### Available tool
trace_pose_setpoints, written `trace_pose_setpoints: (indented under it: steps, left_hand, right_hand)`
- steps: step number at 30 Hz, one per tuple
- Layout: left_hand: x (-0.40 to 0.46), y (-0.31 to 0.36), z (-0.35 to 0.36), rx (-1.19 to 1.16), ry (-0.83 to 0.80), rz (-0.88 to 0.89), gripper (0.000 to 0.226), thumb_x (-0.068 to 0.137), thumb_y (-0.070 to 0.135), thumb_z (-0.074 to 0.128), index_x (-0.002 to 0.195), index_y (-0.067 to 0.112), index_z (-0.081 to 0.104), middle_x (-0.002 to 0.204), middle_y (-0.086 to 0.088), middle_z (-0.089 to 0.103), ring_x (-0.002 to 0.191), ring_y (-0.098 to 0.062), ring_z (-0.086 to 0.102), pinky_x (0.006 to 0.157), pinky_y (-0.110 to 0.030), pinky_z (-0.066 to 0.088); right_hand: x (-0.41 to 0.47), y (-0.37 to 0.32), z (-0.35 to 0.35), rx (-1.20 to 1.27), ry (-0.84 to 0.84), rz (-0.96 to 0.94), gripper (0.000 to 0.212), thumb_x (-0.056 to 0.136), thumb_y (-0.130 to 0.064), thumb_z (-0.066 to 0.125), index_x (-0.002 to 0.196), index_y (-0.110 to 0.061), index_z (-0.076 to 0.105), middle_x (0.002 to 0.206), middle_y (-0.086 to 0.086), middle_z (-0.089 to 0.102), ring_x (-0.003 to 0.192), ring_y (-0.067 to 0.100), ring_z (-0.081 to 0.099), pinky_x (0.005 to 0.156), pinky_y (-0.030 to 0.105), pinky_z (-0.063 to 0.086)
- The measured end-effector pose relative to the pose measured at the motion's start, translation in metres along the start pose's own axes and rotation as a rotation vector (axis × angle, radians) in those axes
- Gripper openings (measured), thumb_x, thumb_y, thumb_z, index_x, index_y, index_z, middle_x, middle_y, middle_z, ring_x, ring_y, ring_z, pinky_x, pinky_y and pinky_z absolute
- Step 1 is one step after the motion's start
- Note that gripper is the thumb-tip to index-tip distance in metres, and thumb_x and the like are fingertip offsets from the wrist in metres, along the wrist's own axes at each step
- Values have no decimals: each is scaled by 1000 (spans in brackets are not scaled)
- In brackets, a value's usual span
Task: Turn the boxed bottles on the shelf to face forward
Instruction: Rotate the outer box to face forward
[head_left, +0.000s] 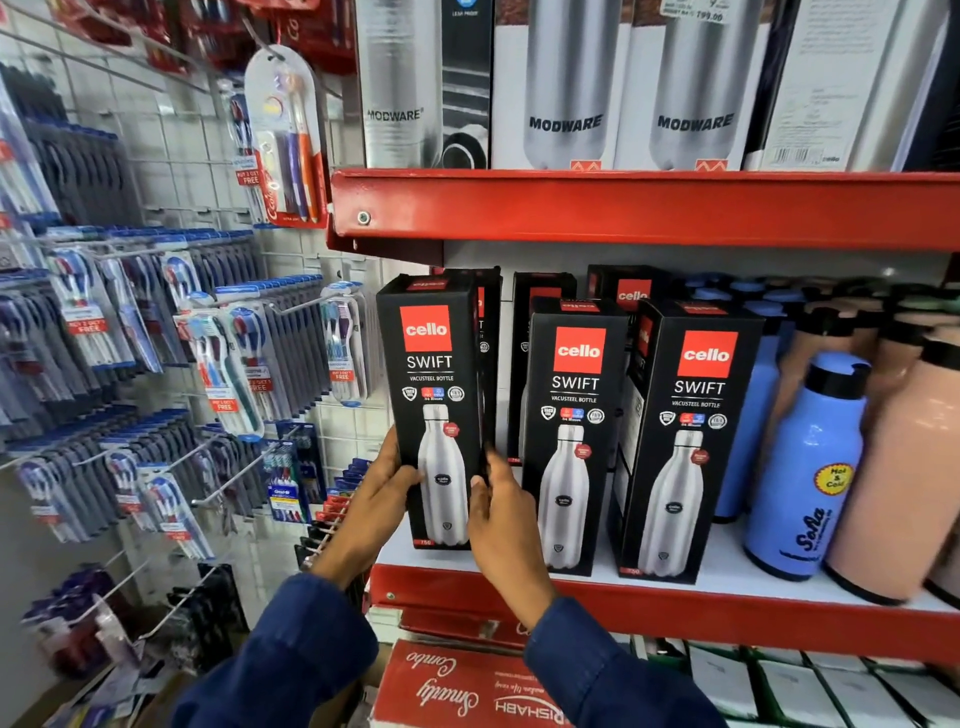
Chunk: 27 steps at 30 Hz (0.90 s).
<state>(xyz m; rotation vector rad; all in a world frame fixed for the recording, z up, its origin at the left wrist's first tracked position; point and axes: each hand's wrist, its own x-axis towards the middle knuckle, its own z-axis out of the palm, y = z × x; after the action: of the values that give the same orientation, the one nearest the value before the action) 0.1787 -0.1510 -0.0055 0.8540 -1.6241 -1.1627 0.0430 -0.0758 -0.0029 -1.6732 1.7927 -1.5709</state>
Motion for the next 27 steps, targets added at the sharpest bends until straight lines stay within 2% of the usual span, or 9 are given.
trace_pose_setpoints:
  steps: [2,4,7,10,13,19,21,24,27]
  left_hand:
    - [-1,-2,1,22,-5,10,62,99,-2,38,147,36,43,135,10,65,114,1,63,84,-15,52]
    - [-3,-4,3,17,-23,19,64,100,-3,37,150,37,39,143,8,60,127,-6,58,99,-23,49]
    - [-7,-7,6,-1,-44,22,66,102,-3,35,154,37,32,149,5,54,135,-12,53,107,-27,46]
    - [-8,-10,7,8,-50,52,66,102,-4,35,153,37,31,149,9,54,134,-5,52,103,-17,47]
    - [-13,-19,6,32,-34,54,65,100,-7,39,156,26,31,148,6,54,136,-7,51,105,-15,46]
    - [-33,-48,10,352,178,57,49,93,11,66,140,14,52,127,0,69,114,-13,66,99,-32,55]
    - [-35,-52,12,373,230,46,44,92,16,70,134,15,59,118,4,72,108,-10,70,93,-23,56]
    - [-39,-53,15,436,285,60,42,91,19,70,132,13,62,111,10,70,101,-3,66,75,5,42]
    - [-45,-53,15,470,314,72,42,91,21,69,131,13,62,113,1,75,98,-4,66,79,-1,46]
  right_hand:
    - [-1,4,2,-10,-8,13,43,100,-18,40,143,-19,40,69,6,61,50,9,49,46,17,37]
    - [-2,7,3,-15,-19,27,43,100,-18,40,143,-18,39,70,12,63,53,16,52,50,28,40]
    - [-6,11,5,-14,-24,33,45,100,-17,39,144,-18,36,73,19,65,57,27,58,51,37,42]
    - [-7,16,5,-16,-34,28,46,100,-17,39,146,-19,34,74,18,65,55,24,56,49,31,40]
    - [-10,23,3,-24,-66,42,46,100,-18,39,147,-18,35,78,9,65,58,18,57,52,26,42]
    - [-30,37,1,-143,-135,74,49,99,-13,42,147,-15,36,109,12,69,95,21,68,82,30,55]
    - [-33,37,1,-192,-154,83,48,97,-11,42,145,-12,39,112,14,69,98,23,68,84,33,55]
    - [-37,35,1,-211,-165,76,48,95,-8,43,143,-11,43,108,12,71,94,21,69,81,31,55]
    - [-40,34,-1,-227,-160,62,46,95,-8,44,141,-11,46,106,11,72,88,22,70,77,30,55]
